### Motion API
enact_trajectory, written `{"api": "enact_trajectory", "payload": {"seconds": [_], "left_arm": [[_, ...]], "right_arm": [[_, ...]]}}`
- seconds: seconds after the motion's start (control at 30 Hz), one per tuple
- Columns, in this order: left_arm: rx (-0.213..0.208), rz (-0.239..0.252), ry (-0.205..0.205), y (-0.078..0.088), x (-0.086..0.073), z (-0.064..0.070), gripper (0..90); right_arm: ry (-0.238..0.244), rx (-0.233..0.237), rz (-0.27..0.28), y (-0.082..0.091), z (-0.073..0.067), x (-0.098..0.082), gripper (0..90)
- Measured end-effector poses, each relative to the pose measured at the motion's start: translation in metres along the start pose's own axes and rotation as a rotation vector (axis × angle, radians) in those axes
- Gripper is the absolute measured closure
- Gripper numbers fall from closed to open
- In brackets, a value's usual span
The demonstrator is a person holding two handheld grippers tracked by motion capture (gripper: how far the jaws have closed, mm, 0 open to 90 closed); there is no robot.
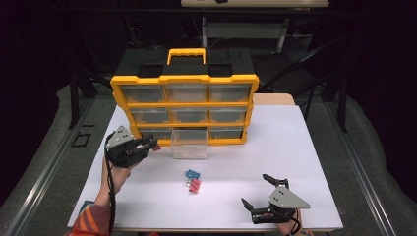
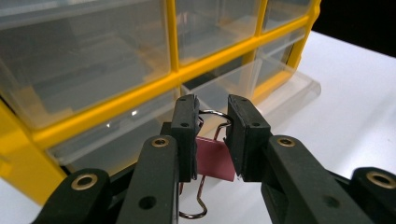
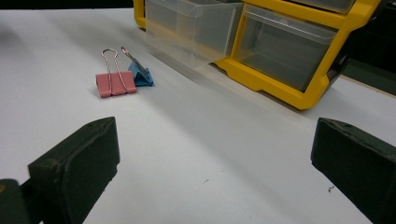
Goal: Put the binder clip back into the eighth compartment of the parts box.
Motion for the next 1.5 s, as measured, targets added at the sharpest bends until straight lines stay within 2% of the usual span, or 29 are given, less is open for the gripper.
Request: {"api": "enact_trajectory", "payload": {"seconds": [0.2,0.5,1.07,1.5], "left_arm": [[-0.002,0.014,0.005,-0.004,0.008,-0.002,73.3],[-0.017,0.045,-0.01,-0.009,0.022,0.003,73.3],[-0.045,0.056,-0.024,-0.024,0.035,0.021,73.3],[-0.076,0.018,-0.038,-0.045,0.042,0.032,73.3]], "right_arm": [[-0.003,0.001,-0.003,-0.001,0.001,-0.001,0.5],[-0.001,0.002,-0.003,0.0,0.001,-0.001,0.5],[0.003,0.006,-0.002,0.001,-0.001,0.0,0.5],[0.001,0.009,-0.004,0.0,-0.001,0.0,0.6]]}}
Point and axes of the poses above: each handheld gripper's, and its own axes: y roughly backward along the jaws, x roughly out of its top, z roughly to its right, the point moved 7 cm from there along -y, roughly forward along the jaws, and after that the axes turned 7 degrees about -z, right-handed, at the moved point
